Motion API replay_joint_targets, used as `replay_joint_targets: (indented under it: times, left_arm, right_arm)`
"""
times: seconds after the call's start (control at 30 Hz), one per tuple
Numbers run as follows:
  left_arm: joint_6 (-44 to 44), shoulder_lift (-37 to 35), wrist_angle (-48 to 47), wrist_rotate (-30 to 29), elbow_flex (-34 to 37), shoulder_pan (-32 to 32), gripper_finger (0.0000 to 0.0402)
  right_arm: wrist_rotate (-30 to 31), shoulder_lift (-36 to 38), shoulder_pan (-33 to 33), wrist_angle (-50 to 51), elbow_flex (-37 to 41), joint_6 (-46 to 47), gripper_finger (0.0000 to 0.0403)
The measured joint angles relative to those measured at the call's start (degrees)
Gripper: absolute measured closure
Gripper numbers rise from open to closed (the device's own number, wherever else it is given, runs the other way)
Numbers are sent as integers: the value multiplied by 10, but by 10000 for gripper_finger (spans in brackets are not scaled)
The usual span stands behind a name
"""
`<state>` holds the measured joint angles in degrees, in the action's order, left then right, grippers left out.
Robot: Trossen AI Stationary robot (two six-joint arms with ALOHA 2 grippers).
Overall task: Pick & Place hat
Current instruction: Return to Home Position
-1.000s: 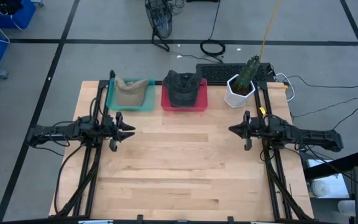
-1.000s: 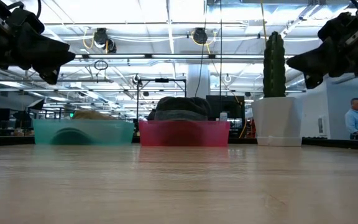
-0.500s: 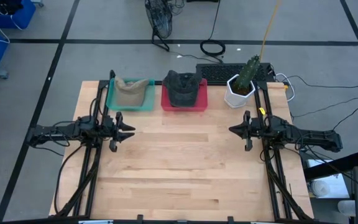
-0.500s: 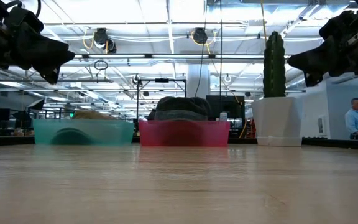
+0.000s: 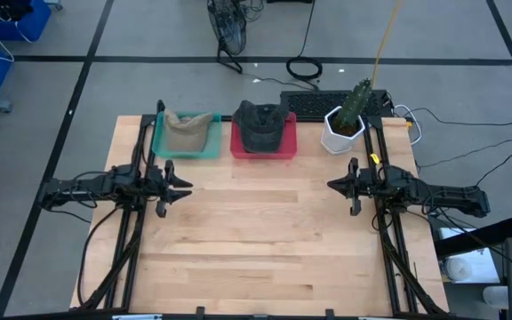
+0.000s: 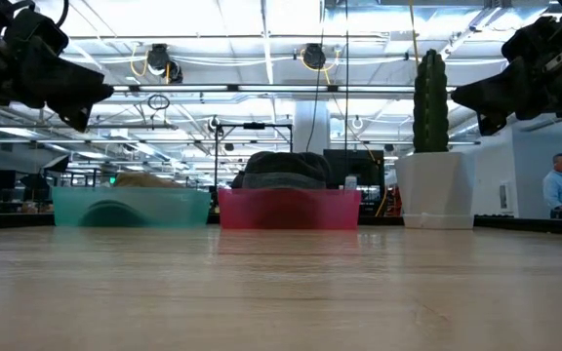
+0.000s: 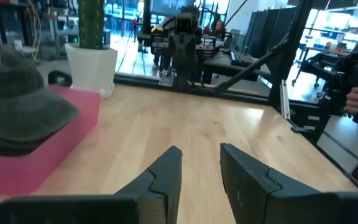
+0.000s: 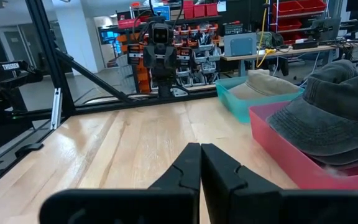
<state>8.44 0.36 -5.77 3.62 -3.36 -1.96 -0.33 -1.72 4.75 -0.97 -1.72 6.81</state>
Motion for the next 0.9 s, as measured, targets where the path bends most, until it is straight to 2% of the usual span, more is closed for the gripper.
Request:
replay_joint_targets:
  times: [0.33,0.9]
  left_arm:
    - [-6,0,68,0,25,1,289]
    - [-8,11,72,-3,26,1,289]
  right_arm:
    - [1,-1,0,3,0,0,403]
    - [2,-3,0,-8,0,-1,403]
